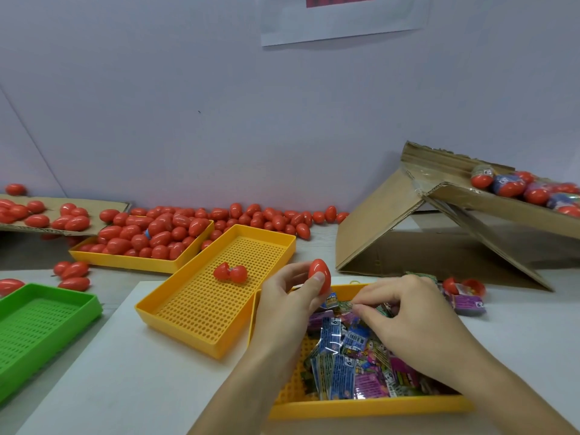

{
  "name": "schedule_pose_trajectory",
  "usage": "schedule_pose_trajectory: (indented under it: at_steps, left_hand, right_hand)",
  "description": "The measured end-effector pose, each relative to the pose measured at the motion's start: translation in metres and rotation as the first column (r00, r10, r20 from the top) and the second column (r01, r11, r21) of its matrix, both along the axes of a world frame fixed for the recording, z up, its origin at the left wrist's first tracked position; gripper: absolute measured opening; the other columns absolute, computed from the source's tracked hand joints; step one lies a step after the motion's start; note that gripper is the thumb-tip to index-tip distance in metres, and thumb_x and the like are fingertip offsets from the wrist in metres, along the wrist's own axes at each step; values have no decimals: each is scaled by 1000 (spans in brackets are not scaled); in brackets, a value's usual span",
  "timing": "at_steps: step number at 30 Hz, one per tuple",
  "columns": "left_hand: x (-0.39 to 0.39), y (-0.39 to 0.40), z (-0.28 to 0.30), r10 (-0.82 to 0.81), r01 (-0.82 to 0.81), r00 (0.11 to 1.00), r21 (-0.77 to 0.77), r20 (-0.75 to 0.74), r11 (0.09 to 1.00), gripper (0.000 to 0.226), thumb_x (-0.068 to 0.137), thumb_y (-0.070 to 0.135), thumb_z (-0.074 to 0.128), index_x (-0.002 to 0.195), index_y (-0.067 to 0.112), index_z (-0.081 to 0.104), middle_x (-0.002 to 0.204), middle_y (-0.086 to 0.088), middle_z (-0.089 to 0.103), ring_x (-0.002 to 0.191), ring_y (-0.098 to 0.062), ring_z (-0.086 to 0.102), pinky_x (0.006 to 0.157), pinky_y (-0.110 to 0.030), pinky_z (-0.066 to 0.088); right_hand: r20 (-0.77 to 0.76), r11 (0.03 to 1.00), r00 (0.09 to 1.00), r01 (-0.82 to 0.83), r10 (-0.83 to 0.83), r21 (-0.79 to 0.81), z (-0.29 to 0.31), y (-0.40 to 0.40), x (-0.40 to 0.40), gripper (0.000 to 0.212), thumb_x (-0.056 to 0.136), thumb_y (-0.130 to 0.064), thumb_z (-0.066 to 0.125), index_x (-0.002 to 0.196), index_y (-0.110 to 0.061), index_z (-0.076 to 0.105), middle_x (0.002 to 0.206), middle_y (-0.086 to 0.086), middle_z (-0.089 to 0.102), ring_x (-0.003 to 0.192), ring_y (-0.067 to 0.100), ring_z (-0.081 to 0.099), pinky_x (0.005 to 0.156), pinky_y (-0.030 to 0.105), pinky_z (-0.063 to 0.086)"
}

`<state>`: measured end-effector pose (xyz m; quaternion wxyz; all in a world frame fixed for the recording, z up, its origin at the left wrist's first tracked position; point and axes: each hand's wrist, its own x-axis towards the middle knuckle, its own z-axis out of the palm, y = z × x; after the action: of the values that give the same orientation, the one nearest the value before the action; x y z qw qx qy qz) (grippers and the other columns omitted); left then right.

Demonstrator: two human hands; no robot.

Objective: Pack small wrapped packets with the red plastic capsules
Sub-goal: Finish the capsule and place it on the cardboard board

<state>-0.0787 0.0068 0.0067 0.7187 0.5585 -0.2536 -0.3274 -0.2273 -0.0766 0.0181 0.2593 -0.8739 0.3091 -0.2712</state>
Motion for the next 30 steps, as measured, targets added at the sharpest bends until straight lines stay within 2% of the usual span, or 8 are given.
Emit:
schedule_pose_trajectory:
  at_steps: [4,6,9,11,14,18,25,30]
  left_hand:
    - [1,-1,0,-20,19,999,-42,-32,999,9,90,5,67,98,9,69,83,6,75,84,-14,74,76,-30,60]
    - [1,0,3,-48,41,995,-80,-93,996,8,93,0,58,98,5,62,80,-7,74,75,-21,73,68,-29,59]
    - [-2,1,8,-143,131,979,-92,-148,987,19,95,-2,42,104,4,57,71,-12,66,58,-20,62,52,-27,52]
    - [-5,1,10,-211,202,968,-78,-135,976,20,91,-1,41,100,2,59,66,-11,59,52,-18,54,45,-26,46]
    - [-8,1,9,-294,293,955,-43,-33,955,12,85,11,57,85,7,68,65,-8,53,47,-14,46,45,-25,42]
    - [-9,6,7,-369,369,920,25,132,929,15,84,36,73,78,22,74,62,0,52,51,-9,45,53,-25,44]
    - [-7,9,4,-273,267,926,59,261,962,13,89,27,71,76,25,73,54,9,51,52,-5,50,55,-21,46]
    - [-6,8,4,-224,223,945,30,239,974,19,87,34,71,72,22,72,56,6,50,50,-7,46,53,-22,44]
  right_hand:
    - [216,988,973,54,-85,146,2,-4,-2,14,88,-23,71,87,-36,76,77,-24,72,86,-9,64,70,9,52]
    - [311,956,941,36,-130,292,5,-6,-3,14,90,-23,69,84,-35,75,77,-17,75,79,-2,69,65,14,53]
    - [373,875,903,8,-215,485,8,-5,-3,7,89,-27,70,87,-28,77,75,-5,76,73,7,72,68,28,53]
    - [388,851,892,-6,-233,525,8,-5,-2,6,88,-28,71,87,-27,77,75,-4,76,72,8,72,64,25,50]
    - [397,851,894,-36,-207,523,9,-3,-3,9,85,-33,71,83,-27,77,76,-4,77,73,8,72,66,28,52]
    - [403,886,908,-92,-112,454,11,2,-2,33,72,-51,64,83,-25,79,76,-3,76,76,10,72,70,30,55]
    - [407,908,911,-112,-69,405,10,2,-2,36,70,-55,61,89,-29,78,78,-9,76,75,3,71,63,18,52]
    - [439,930,894,-88,-84,356,8,-1,0,5,88,-28,69,87,-26,73,79,-7,75,72,5,70,60,11,50]
